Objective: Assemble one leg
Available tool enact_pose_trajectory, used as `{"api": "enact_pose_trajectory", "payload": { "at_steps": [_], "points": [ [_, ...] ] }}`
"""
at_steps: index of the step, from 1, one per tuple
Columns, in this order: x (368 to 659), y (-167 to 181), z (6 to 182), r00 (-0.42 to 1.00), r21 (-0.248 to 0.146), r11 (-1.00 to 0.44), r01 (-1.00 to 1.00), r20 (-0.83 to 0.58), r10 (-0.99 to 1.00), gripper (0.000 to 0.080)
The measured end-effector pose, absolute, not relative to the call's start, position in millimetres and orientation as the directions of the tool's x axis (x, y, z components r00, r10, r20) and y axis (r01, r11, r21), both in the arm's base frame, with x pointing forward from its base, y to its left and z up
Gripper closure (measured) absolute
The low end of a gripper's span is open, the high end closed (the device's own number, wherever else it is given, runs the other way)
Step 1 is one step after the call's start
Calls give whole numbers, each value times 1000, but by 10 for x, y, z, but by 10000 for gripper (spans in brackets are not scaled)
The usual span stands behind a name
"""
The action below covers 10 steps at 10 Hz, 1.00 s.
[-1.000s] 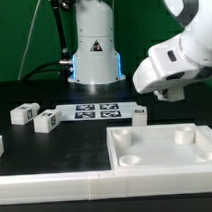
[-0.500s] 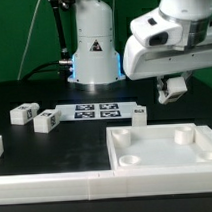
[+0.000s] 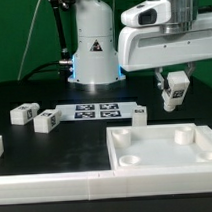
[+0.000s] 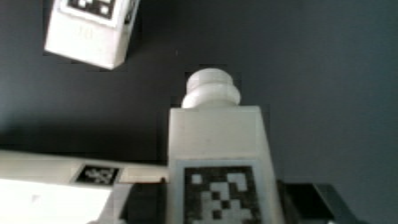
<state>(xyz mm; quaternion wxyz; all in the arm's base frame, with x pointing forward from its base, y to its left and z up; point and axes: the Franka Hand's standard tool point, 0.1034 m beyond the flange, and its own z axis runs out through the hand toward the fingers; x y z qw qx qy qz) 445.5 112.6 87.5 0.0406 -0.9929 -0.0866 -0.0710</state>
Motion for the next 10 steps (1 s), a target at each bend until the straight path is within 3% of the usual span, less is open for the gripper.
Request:
{"api": "enact_pose_trajectory", "payload": {
  "at_steps": [2,6,10],
  "points": [
    [4690,1029,998,950,-53,-978,203,255,183,509],
    [5228,1088,1236,949,-68,-979,193,266,169,509],
    [5164,1079,1192,952,-68,-979,193,256,170,509]
  ]
}}
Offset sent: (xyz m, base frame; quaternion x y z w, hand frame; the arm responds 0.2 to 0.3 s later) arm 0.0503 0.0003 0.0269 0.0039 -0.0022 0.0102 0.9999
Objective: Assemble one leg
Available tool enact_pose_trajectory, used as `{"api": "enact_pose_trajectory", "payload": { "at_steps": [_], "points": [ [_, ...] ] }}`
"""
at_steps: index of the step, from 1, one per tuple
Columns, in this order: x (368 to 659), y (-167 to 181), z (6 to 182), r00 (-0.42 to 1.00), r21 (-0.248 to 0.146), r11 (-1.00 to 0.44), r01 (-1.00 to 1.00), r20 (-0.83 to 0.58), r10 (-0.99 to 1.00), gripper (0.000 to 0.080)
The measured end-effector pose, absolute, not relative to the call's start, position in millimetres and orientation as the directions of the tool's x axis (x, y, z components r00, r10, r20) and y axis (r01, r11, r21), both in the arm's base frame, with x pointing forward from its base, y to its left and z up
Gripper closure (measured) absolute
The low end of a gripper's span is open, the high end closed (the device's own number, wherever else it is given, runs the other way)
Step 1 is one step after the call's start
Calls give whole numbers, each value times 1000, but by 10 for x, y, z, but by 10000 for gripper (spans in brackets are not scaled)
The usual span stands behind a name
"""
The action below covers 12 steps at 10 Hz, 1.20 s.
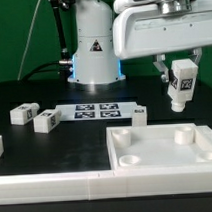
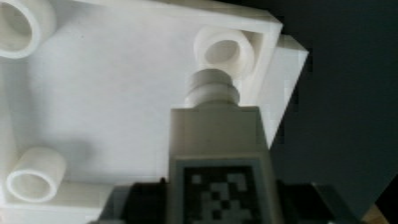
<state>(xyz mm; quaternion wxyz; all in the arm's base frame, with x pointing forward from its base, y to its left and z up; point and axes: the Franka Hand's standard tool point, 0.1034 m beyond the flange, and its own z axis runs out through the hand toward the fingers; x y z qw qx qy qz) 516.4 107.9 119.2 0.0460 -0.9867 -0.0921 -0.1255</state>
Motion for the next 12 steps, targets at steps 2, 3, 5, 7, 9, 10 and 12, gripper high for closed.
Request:
{"api": "enact_pose_trajectory", "payload": {
  "at_steps": [2,3,5,7,9,10,12],
  "points": [
    [5233,1096,1229,954,-71,-978,194,246,171,509],
    [5439,1139,1293,952,-79,-978,193,255,168,509],
    [5709,1164,1277,949,-89,-978,187,275,156,509],
    [5872,1158,1194,942,-94,-979,183,300,147,509],
    [5920,1156,1165,927,-90,-979,183,348,141,509],
    [5913,1147,1156,918,-87,-980,181,372,137,509],
    [5911,1151,1145,919,-87,-979,182,370,137,509]
  ]
}}
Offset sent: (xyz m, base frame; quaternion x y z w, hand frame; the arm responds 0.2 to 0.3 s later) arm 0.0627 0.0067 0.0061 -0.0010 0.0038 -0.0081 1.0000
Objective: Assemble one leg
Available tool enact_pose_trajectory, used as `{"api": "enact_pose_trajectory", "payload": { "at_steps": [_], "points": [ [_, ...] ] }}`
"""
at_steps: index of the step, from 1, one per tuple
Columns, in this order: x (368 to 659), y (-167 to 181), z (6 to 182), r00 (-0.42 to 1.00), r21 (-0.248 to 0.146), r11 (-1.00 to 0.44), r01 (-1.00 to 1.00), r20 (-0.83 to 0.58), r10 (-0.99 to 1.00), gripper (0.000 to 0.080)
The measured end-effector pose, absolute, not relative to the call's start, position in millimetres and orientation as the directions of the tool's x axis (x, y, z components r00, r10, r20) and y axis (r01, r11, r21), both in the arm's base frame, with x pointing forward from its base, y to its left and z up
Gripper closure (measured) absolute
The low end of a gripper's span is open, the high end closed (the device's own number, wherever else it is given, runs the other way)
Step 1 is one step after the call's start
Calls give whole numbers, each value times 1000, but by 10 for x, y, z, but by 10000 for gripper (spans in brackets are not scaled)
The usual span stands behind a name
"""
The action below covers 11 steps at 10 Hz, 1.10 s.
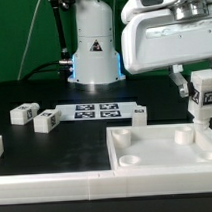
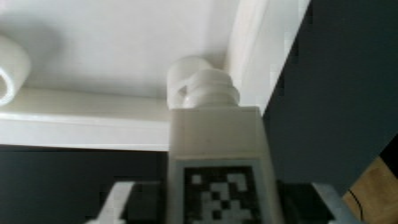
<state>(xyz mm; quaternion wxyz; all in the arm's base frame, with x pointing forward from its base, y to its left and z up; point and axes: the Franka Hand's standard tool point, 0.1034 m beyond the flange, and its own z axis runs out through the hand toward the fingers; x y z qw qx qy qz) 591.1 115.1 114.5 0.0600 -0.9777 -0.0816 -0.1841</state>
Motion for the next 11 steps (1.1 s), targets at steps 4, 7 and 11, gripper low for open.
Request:
{"api": "enact_pose_trajectory", "payload": {
  "at_steps": [4,7,11],
  "points": [
    [6155,1123,1039,914,-86,-977,194,379,148,509],
    [6132,1123,875,917,-87,-976,198,369,154,509],
    [6174,1163,832,903,-85,-976,201,402,151,509]
  ]
}}
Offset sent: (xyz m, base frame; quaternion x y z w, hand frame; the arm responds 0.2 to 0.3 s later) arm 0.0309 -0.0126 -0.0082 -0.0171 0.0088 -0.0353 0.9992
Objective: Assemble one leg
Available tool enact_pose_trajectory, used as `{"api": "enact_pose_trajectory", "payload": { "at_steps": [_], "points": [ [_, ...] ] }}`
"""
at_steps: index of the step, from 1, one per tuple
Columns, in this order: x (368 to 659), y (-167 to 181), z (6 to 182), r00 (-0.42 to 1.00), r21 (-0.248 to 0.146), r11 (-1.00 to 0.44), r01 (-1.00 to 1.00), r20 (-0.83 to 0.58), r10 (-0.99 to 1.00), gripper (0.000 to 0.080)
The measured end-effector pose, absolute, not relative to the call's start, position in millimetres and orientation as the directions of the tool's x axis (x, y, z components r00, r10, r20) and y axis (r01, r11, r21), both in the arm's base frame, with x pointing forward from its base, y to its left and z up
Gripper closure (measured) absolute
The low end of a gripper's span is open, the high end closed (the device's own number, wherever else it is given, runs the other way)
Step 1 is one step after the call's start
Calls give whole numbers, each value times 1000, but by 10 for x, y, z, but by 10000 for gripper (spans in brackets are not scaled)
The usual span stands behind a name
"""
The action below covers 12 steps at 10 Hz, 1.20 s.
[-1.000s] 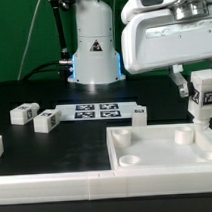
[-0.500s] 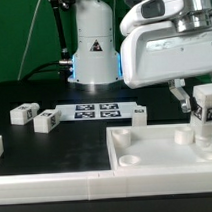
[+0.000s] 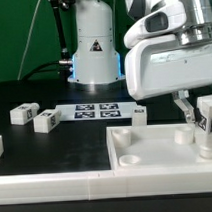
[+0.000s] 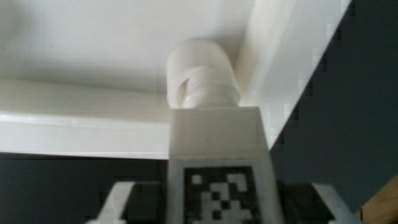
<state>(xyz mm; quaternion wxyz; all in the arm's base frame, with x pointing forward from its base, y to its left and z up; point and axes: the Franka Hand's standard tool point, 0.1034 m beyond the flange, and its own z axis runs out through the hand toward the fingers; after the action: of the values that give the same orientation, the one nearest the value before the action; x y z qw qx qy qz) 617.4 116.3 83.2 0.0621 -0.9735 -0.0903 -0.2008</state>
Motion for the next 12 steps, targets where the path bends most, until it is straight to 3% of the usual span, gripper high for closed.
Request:
{"api": "enact_pose_trajectory", "payload": {
  "at_steps": [7,8,9,10,11,12],
  "points": [
    [6141,1166,667,885,-70,-977,201,441,150,509],
    [6150,1166,677,884,-69,-977,201,443,151,408],
    [6150,1165,675,884,-69,-977,201,442,151,408],
    [6149,1166,674,884,-69,-977,201,442,151,266],
    [6149,1166,674,884,-69,-977,201,442,151,186],
    [6150,1166,674,884,-69,-977,201,442,151,186]
  ]
}}
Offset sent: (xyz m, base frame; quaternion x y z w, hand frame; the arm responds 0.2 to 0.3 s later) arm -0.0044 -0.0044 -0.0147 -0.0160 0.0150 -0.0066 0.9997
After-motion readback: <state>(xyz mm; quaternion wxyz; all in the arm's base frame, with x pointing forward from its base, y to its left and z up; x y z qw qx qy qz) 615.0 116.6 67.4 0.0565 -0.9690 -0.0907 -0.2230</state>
